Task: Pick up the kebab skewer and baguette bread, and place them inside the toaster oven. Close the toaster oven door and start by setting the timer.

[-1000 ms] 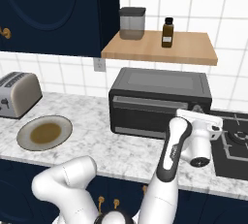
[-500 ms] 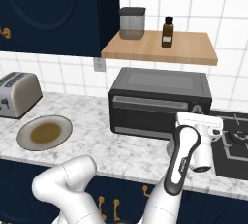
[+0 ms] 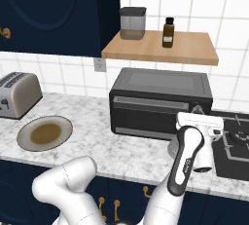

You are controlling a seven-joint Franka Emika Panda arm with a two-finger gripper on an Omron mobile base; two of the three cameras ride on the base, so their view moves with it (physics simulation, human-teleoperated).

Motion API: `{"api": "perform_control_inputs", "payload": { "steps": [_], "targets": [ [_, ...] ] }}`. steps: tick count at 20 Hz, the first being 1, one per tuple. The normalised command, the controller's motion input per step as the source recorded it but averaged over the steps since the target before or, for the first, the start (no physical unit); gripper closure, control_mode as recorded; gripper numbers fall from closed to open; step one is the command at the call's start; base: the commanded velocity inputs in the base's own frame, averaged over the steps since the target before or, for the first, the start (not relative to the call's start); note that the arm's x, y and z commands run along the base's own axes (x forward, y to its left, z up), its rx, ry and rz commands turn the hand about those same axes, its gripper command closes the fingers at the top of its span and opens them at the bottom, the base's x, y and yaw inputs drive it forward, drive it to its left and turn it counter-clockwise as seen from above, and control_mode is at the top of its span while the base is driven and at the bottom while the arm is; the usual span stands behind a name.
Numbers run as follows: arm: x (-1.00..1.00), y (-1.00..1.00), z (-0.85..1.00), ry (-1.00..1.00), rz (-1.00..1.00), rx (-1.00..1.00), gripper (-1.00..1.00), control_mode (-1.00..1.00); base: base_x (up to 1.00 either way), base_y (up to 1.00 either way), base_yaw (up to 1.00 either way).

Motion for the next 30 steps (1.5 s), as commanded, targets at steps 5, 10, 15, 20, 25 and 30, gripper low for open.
{"api": "perform_control_inputs", "payload": {
  "steps": [5,10,15,20,25,30],
  "targets": [
    [0.31,0.00,0.00,0.00,0.04,-0.03,1.00,-1.00,0.00,0.00,0.00],
    [0.21,-0.10,0.01,0.00,0.09,-0.06,1.00,-1.00,0.00,0.00,0.00],
    [0.12,-0.09,0.00,0.05,0.09,-0.09,1.00,-1.00,0.00,0.00,0.00],
    [0.03,-0.31,0.00,0.06,0.10,-0.07,1.00,-1.00,0.00,0.00,0.00],
    [0.01,-0.50,0.00,0.05,0.10,-0.05,1.00,-1.00,0.00,0.00,0.00],
    [0.00,-0.61,0.00,0.09,0.12,-0.04,1.00,-1.00,0.00,0.00,0.00]
  ]
}}
